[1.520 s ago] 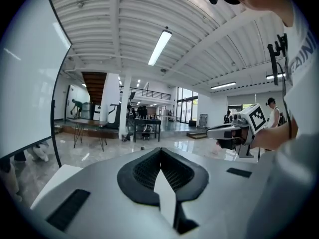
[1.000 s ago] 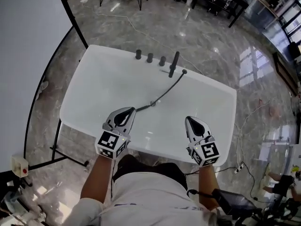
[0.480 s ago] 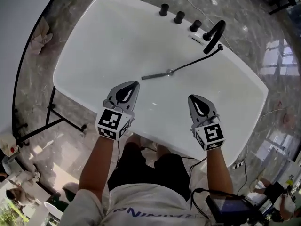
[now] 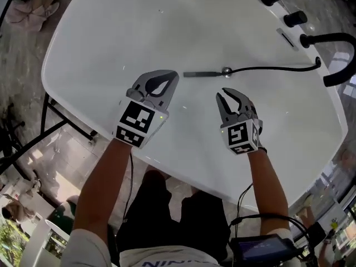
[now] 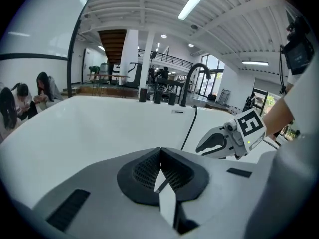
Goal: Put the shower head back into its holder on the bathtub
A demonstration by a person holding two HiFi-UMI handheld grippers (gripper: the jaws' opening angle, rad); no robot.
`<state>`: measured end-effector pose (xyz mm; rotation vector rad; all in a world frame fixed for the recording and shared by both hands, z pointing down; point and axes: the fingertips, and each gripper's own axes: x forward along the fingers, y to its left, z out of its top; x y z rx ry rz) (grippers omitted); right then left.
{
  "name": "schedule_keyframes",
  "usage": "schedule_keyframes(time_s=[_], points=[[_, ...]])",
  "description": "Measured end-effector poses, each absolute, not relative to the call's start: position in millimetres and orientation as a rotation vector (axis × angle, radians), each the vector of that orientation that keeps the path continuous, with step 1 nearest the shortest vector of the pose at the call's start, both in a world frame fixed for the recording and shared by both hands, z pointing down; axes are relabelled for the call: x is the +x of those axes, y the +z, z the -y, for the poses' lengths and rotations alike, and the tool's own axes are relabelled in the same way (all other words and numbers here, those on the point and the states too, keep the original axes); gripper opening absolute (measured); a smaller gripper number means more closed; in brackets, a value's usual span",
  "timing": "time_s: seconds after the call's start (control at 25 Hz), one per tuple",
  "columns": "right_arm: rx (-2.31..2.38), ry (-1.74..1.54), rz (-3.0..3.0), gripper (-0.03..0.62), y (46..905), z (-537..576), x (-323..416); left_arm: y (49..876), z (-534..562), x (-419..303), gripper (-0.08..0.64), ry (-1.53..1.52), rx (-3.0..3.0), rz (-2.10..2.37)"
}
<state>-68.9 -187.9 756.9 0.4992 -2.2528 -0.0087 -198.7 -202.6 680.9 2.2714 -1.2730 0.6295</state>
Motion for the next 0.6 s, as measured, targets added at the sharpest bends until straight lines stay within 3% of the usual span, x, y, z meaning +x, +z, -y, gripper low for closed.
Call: schedule_keyframes(time_s=[0.4,0.6], points=[[0.195,-0.13,2.031,0.148,972,195,-90,847,203,-203,0.018,0.743,2.205,1.148],[0.094,-0.187,1.928,0.183,1041,197,-95,886,191,-210,0.018,0.77,2.152,1.138]])
